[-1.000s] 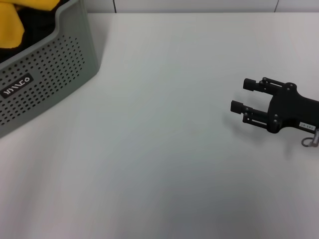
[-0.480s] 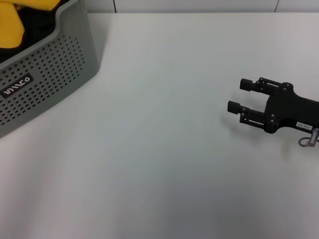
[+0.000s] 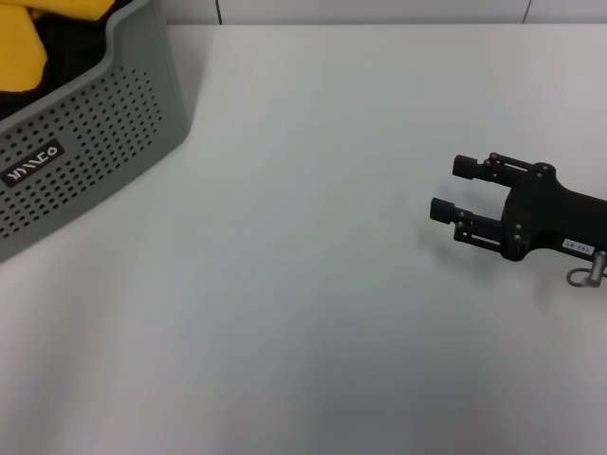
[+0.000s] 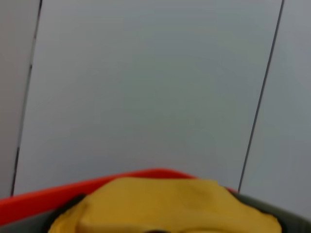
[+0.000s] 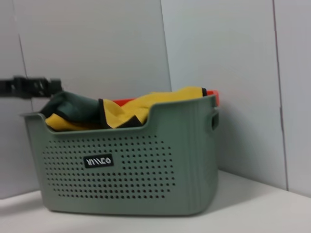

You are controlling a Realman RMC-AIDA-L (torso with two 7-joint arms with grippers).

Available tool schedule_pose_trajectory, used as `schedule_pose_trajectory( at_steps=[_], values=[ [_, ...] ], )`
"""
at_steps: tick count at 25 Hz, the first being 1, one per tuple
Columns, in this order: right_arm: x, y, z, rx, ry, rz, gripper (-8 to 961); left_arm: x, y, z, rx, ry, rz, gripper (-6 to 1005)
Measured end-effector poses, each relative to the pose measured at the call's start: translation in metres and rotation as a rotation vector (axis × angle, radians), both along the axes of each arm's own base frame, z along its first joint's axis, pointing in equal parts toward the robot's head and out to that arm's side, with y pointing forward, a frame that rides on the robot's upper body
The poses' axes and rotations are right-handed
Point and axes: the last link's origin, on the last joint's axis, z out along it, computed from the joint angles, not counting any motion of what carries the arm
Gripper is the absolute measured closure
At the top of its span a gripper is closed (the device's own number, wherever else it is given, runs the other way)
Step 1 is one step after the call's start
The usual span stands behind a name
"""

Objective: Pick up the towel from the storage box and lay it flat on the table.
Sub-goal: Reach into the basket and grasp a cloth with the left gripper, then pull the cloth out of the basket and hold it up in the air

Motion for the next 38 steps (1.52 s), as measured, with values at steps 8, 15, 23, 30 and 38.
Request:
schedule_pose_trajectory(
  at_steps=[8, 15, 23, 30, 38],
  values=[
    [-0.003, -0.006, 0.0, -0.021, 0.031, 0.024, 296, -0.009, 0.01, -0.009, -0.035, 0.038, 0.016, 236],
    [-0.002, -0.013, 0.0, -0.036, 0.055, 0.025, 296, -0.004, 0.013, -0.009, -0.009, 0.056, -0.025, 308],
    [-0.001, -0.017, 0.001, -0.042, 0.067, 0.025, 295, -0.004, 0.01, -0.001, 0.099, -0.131, -0.09, 710],
    [-0.001, -0.019, 0.0, -0.046, 0.074, 0.025, 295, 0.014, 0.005, -0.007, 0.129, -0.268, -0.328, 905],
    [-0.004, -0.021, -0.005, -0.03, 0.074, 0.066, 296, 0.049, 0.011, -0.031, 0.046, -0.453, -0.702, 930]
  ],
)
